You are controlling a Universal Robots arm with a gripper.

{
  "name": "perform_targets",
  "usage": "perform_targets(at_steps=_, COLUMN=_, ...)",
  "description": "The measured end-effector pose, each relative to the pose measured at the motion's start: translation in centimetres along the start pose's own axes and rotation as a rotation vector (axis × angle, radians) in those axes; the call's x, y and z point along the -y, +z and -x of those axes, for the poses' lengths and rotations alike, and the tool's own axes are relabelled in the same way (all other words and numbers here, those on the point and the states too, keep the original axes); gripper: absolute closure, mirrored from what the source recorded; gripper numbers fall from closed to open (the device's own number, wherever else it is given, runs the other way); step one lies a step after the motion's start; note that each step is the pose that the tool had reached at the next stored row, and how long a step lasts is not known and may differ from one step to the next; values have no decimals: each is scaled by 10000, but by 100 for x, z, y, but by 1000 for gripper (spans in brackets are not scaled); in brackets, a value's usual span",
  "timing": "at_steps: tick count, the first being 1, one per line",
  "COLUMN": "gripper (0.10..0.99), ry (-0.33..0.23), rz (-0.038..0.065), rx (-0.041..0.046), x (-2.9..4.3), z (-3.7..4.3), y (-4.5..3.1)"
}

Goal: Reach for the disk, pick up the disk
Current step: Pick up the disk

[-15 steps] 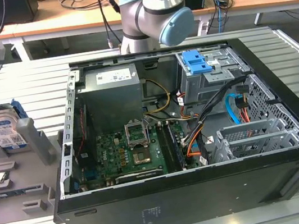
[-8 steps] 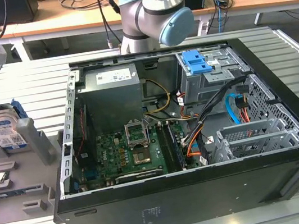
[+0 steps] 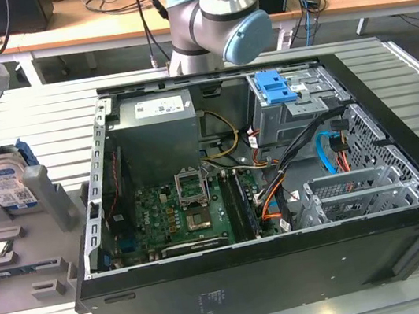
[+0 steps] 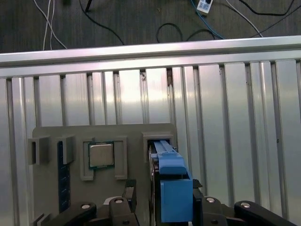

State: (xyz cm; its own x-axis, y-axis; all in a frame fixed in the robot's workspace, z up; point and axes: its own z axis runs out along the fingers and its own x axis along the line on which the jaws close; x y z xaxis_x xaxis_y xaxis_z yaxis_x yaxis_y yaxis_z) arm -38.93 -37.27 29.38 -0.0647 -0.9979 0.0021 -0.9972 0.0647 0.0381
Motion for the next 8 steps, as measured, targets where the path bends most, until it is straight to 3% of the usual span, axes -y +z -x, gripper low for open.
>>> perform_targets(at_steps=1, gripper=624, ry=0, rz=0, rx=1, x=0, z=0, y=0)
perform_targets(at_steps=3, gripper=722, ry=0, rz=0, rx=0, x=0, z=0, y=1)
perform_targets(at_steps=8, gripper=722, ry=0, rz=0, rx=0, x=0, z=0, y=2)
